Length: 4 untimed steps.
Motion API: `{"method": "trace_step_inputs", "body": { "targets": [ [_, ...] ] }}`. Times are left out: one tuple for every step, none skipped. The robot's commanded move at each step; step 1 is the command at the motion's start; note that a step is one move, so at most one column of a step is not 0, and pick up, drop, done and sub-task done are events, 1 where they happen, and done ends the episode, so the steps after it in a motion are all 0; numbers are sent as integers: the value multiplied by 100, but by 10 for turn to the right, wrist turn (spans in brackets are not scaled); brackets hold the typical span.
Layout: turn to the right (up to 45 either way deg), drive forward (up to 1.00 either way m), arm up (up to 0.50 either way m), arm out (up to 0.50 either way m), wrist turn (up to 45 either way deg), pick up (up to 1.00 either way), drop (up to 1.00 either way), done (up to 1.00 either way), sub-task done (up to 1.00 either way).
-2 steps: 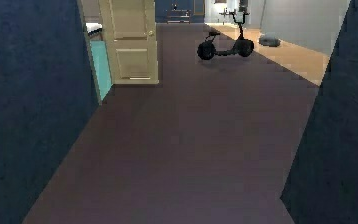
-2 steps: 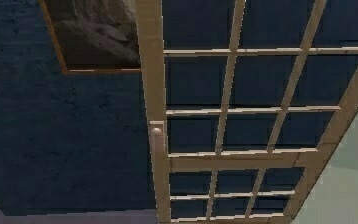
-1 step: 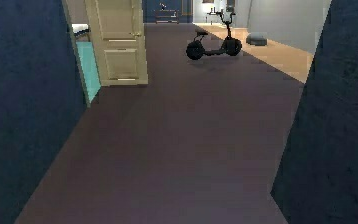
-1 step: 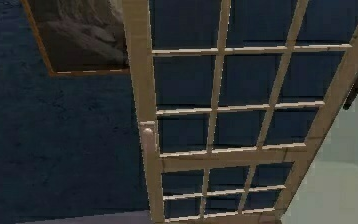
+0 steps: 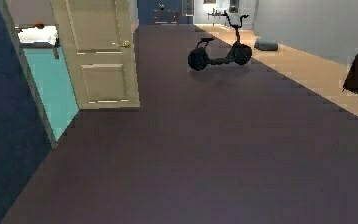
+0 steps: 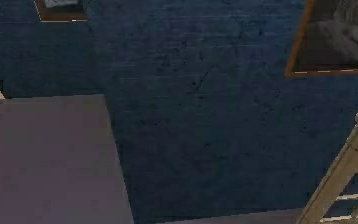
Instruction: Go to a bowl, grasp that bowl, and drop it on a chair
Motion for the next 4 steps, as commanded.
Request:
{"method": "trace_step_inputs", "body": {
  "targets": [
    [0, 100, 0, 0, 0, 0, 0, 0, 0],
    [0, 100, 0, 0, 0, 0, 0, 0, 0],
    [0, 65, 0, 0, 0, 0, 0, 0, 0],
    [-30, 0, 0, 0, 0, 0, 0, 0, 0]
  ]
}}
